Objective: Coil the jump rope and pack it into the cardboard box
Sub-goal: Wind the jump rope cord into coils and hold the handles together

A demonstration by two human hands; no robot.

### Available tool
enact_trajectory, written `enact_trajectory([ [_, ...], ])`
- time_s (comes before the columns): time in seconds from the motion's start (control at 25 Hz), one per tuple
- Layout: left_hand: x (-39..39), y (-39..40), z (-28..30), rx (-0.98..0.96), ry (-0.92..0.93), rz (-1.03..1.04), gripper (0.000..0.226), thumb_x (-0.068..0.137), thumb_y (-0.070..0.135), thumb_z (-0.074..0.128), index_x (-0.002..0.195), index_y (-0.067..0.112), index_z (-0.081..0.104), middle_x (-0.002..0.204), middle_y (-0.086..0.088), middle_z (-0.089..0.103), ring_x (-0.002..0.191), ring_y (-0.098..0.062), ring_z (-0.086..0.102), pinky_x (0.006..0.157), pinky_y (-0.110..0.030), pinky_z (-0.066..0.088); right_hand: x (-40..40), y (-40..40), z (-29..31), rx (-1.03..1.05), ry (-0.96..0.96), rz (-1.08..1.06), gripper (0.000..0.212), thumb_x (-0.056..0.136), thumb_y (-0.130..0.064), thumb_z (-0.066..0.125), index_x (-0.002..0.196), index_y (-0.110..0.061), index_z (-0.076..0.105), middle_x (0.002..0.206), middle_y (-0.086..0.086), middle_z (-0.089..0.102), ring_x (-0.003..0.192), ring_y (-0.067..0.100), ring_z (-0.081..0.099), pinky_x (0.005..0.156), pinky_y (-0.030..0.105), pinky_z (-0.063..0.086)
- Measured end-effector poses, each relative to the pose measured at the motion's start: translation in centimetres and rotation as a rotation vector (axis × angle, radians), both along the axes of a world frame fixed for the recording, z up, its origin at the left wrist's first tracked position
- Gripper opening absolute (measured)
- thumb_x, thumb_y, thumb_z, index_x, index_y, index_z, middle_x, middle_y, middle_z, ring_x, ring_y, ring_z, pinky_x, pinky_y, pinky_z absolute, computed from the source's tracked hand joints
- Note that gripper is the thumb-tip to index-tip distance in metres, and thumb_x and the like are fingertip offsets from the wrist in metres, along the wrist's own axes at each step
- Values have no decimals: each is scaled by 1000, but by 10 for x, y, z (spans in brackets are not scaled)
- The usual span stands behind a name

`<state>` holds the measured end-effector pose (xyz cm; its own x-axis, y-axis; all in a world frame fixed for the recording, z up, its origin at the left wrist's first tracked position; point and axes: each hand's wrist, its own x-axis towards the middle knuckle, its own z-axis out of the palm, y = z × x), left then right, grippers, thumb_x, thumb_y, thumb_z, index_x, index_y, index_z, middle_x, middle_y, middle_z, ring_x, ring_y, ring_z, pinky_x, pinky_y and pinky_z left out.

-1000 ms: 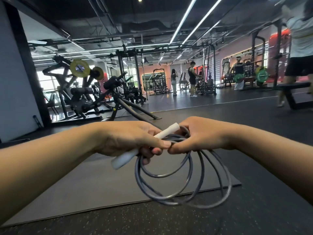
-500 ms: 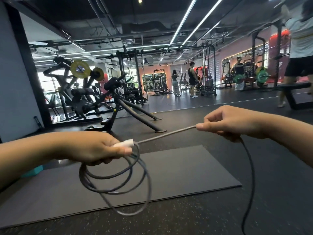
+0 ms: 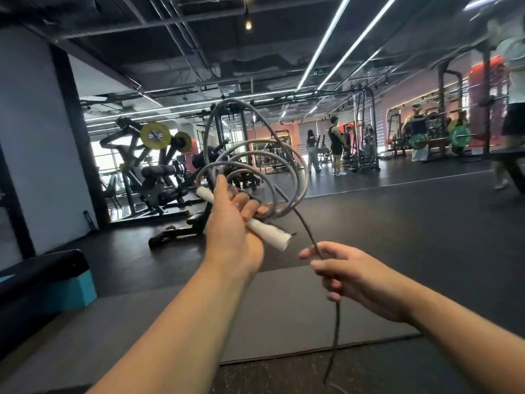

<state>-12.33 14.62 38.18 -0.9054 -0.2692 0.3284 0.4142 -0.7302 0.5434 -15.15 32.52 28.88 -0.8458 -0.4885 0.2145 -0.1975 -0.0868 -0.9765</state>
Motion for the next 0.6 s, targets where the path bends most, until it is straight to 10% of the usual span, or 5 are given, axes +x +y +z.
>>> enact_trajectory([
  [0.32, -16, 48, -22, -98, -235, -39, 51, 100, 55, 42, 97, 18, 77, 110, -7, 79, 96, -33, 74, 90, -49, 58, 17, -58, 26, -593, 157, -128, 49, 76, -18, 80, 122, -10, 66, 104, 11, 80, 89, 20, 76, 74, 31, 59],
  [0.44, -9, 57, -30, -74, -297, -94, 31, 102, 45, 44, 95, 23, 64, 108, -2, 75, 87, -24, 74, 74, -32, 62, 13, -65, 33, -813, 44, -204, 33, 73, -13, 83, 103, -10, 72, 90, 13, 80, 86, 26, 77, 85, 41, 59],
  [0.6, -2, 62, -42, -177, -357, -207, 39, 103, 44, 46, 101, 14, 71, 103, -5, 77, 95, -19, 73, 89, -33, 57, 13, -63, 31, -495, 90, -379, 16, 80, -37, 82, 68, -26, 78, 69, -3, 76, 72, 9, 74, 82, 41, 56],
])
